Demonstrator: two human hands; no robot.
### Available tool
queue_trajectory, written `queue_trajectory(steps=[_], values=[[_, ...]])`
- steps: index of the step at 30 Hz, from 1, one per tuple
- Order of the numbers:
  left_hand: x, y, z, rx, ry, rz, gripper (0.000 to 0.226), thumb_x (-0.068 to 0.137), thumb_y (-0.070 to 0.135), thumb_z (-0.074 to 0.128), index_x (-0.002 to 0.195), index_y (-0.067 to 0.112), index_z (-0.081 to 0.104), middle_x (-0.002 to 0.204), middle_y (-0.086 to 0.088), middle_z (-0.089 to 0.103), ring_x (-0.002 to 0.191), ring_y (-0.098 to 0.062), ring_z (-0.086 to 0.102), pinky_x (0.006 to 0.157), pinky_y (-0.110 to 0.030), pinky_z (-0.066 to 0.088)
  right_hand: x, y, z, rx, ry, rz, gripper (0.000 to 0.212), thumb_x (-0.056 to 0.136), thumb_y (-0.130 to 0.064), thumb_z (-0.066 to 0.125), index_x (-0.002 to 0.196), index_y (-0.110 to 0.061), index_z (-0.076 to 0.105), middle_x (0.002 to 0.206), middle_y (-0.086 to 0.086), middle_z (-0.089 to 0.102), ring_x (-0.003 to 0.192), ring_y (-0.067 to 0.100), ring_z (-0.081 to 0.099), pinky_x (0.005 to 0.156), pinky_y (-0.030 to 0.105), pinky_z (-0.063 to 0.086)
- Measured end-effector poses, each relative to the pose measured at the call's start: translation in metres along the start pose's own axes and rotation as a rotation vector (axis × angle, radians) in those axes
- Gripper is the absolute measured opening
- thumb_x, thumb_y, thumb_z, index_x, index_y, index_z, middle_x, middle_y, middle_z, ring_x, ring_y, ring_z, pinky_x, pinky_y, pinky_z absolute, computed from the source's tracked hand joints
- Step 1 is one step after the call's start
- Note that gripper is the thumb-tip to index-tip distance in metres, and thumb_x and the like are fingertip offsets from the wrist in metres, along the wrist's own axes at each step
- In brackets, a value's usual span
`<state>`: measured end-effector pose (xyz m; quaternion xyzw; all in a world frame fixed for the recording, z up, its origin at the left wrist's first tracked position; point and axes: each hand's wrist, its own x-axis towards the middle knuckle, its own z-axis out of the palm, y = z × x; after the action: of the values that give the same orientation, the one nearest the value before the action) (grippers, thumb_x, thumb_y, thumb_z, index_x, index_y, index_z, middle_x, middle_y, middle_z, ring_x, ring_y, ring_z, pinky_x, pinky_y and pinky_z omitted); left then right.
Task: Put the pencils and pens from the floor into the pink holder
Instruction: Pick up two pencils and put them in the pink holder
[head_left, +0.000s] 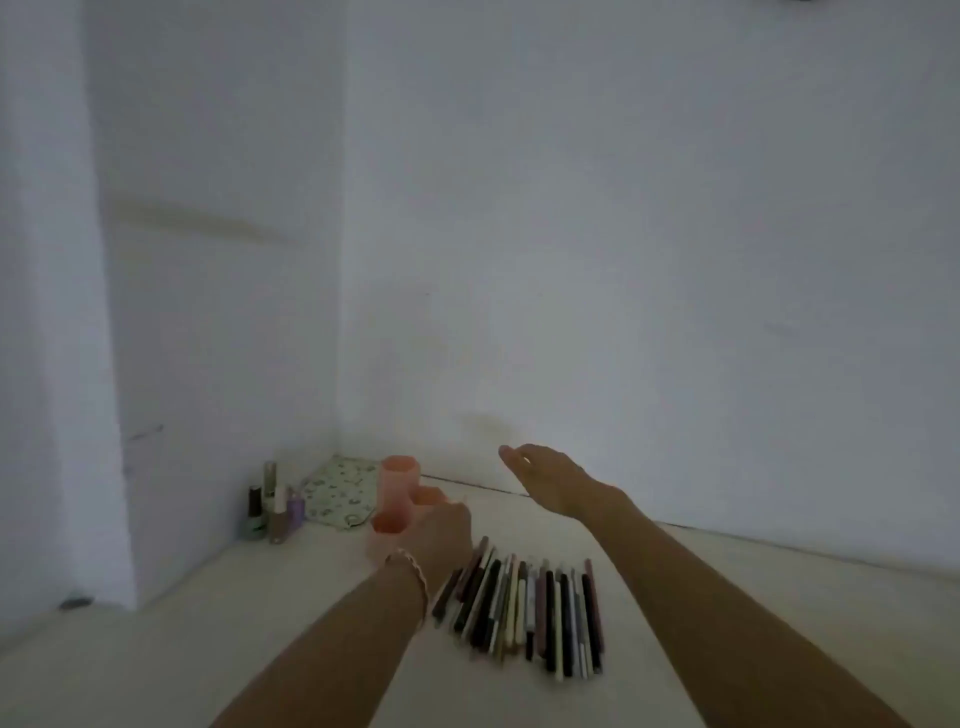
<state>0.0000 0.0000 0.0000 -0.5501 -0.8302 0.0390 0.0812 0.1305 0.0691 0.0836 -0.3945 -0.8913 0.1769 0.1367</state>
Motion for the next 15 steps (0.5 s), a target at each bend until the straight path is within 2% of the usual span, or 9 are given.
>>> queue_trajectory(steps=[2,5,9,12,15], values=[[0.006,0.002,0.018,-0.115,-0.008,-0.038,0.029,0.099,0.015,0.036,0.114,0.003,0.058,0.116,-0.013,0.063,0.105,-0.028,0.062,0.083,-0.034,0.049,0.010,0.006,0.012,-0.012,-0.024,0.012,0.063,0.098,-0.059,0.024,0.134,-0.014,0.051,0.139,0.007,0.052,0.126,0.027,0.048,0.109,0.047,0.033],[0.013,0.009,0.041,-0.247,0.002,-0.053,0.029,0.102,0.021,0.034,0.114,0.007,0.056,0.115,-0.009,0.063,0.104,-0.023,0.062,0.074,-0.027,0.039,0.025,0.019,0.032,0.005,-0.048,0.017,0.058,0.099,-0.054,0.029,0.129,-0.011,0.055,0.134,0.009,0.056,0.122,0.028,0.051,0.107,0.047,0.036],[0.026,0.012,0.059,-0.391,-0.027,-0.087,0.025,0.101,0.019,0.037,0.113,0.009,0.056,0.116,-0.008,0.063,0.103,-0.021,0.062,0.079,-0.024,0.043,0.046,0.030,0.052,0.044,-0.038,0.027,0.049,0.100,-0.047,0.035,0.127,-0.013,0.057,0.133,0.007,0.057,0.121,0.025,0.053,0.106,0.045,0.039],[0.032,0.011,0.070,-0.458,-0.042,-0.096,0.027,0.102,0.027,0.038,0.113,0.010,0.056,0.112,-0.007,0.063,0.097,-0.020,0.062,0.083,-0.024,0.048,0.057,0.034,0.068,0.108,-0.023,0.034,0.044,0.099,-0.043,0.039,0.127,-0.014,0.057,0.134,0.006,0.057,0.122,0.023,0.052,0.105,0.042,0.040],[0.037,0.008,0.070,-0.446,-0.044,-0.092,0.024,0.101,0.025,0.040,0.113,0.010,0.055,0.115,-0.005,0.060,0.094,-0.017,0.057,0.075,-0.023,0.040,0.066,0.039,0.082,0.154,0.002,0.053,0.041,0.099,-0.041,0.040,0.124,-0.015,0.058,0.130,0.005,0.059,0.118,0.022,0.054,0.103,0.041,0.042]])
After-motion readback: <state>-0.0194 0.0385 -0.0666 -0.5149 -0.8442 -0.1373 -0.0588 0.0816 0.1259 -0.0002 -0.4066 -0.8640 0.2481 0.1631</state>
